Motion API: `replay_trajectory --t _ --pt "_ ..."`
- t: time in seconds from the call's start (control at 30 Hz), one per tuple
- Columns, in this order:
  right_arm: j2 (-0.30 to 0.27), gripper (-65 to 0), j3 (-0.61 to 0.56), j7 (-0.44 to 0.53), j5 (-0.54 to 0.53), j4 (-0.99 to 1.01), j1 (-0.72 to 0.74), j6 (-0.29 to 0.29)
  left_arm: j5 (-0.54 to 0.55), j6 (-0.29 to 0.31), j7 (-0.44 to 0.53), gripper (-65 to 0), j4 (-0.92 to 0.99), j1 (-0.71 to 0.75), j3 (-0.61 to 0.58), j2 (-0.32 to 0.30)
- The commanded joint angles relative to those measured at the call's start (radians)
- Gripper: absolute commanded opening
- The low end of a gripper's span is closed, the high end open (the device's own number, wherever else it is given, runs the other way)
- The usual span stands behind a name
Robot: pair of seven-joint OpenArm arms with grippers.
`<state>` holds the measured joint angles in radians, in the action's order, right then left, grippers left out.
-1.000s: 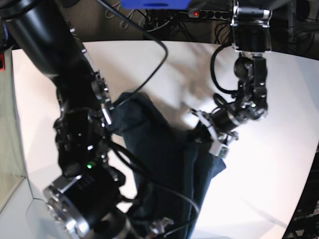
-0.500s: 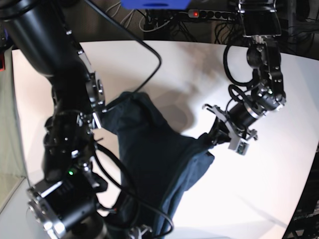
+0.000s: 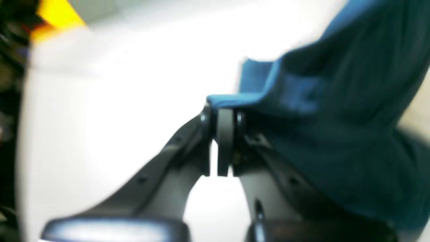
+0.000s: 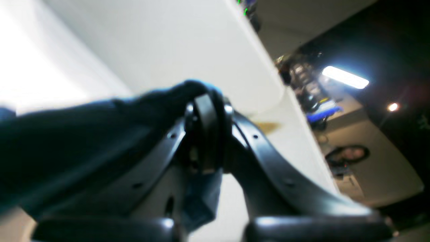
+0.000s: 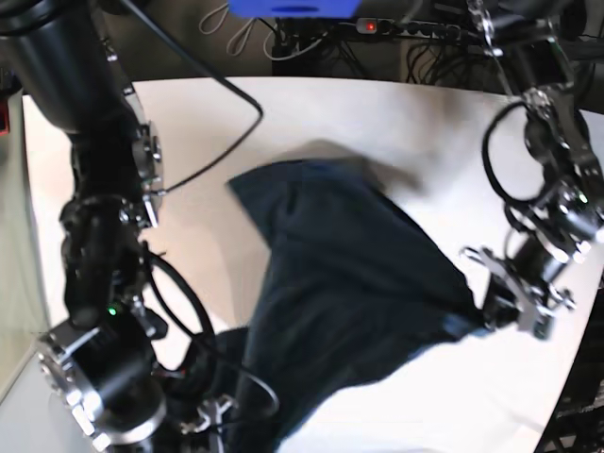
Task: Layout the t-shirt on the table in an organized manner, then fold the t-shirt properly
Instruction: 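Lift the shirt with both grippers and swing it down onto the table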
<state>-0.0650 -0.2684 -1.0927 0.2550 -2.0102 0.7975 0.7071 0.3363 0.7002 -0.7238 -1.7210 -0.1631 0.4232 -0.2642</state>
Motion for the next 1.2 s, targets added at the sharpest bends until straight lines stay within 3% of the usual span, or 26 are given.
replay_trajectory --t 0.0,0.2,0.37,0.53,0.8,1.0,1.1,1.17 --pt "-0.017 -65.0 0.021 0.023 0.008 -0.011 0.026 -0.009 0.019 -0.002 0.017 -64.5 -0.024 -0.051 0.007 -0.034" --pt "-0.092 -65.0 0.080 0.023 0.007 -0.007 0.009 -0.009 0.008 -0.002 -0.047 -64.5 0.026 -0.295 -0.020 -0.103" --pt "-0.163 -65.0 0.083 0.042 0.000 0.035 0.032 -0.009 -0.092 -0.002 -0.036 -64.5 0.160 -0.527 -0.209 -0.136" --pt "-0.183 -65.0 0.128 0.208 0.007 0.228 0.096 -0.009 -0.176 -0.002 0.068 -64.5 0.415 -0.774 -0.398 -0.079" --pt "-0.192 -65.0 0.209 0.323 0.008 0.513 0.369 -0.009 -0.352 -0.002 0.218 -64.5 0.820 -1.139 -0.436 0.030" --pt "-0.226 -65.0 0.209 0.320 0.008 0.544 0.480 -0.009 -0.366 -0.002 0.241 -64.5 0.864 -1.146 -0.436 0.030" --pt "-0.246 -65.0 0.211 0.299 0.008 0.454 0.426 -0.009 -0.368 -0.002 0.220 -64.5 0.818 -1.146 -0.438 0.024" --pt "-0.270 -65.0 0.211 0.247 0.007 0.332 0.342 -0.009 -0.366 -0.002 0.162 -64.5 0.724 -1.146 -0.436 -0.014"
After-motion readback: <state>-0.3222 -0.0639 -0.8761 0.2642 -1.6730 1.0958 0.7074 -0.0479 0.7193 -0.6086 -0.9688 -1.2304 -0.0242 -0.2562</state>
